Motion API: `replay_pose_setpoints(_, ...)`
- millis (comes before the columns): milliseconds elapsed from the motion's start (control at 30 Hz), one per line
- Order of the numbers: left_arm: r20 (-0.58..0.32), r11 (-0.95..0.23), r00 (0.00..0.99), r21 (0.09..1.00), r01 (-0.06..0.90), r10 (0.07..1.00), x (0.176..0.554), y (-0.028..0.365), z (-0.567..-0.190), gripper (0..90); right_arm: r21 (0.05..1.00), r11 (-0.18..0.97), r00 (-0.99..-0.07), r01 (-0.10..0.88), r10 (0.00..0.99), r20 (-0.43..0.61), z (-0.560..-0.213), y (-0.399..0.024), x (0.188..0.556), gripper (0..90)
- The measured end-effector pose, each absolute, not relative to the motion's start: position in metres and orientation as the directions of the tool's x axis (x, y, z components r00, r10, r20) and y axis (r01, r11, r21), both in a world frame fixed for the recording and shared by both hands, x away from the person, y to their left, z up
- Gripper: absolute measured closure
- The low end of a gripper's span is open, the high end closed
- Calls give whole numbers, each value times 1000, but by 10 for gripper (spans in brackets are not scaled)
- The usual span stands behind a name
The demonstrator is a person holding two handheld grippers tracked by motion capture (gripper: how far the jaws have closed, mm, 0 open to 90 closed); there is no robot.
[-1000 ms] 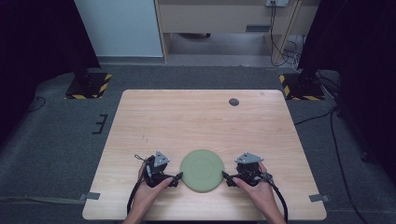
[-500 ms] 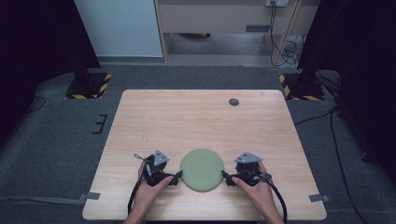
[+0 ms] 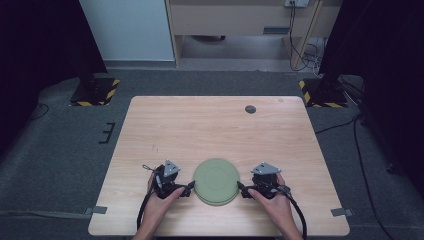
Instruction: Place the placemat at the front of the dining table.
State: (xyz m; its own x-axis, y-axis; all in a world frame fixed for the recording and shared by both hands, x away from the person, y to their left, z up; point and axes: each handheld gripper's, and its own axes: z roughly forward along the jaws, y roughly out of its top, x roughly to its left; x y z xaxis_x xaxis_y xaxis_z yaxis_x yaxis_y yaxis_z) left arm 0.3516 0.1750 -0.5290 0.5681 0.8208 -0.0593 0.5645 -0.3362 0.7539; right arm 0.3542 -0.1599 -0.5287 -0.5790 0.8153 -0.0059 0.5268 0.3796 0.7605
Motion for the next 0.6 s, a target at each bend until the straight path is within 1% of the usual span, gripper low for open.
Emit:
replay_pose_setpoints(300, -63, -352, 582, 741, 571, 811, 351, 172, -532, 32, 750, 399, -589, 528, 808, -16, -529, -159, 352, 66)
replay_pose_setpoints(600, -59, -347, 571, 742, 574, 819, 353, 171, -533, 6, 750, 393, -576, 531, 817, -20, -530, -158, 354, 50)
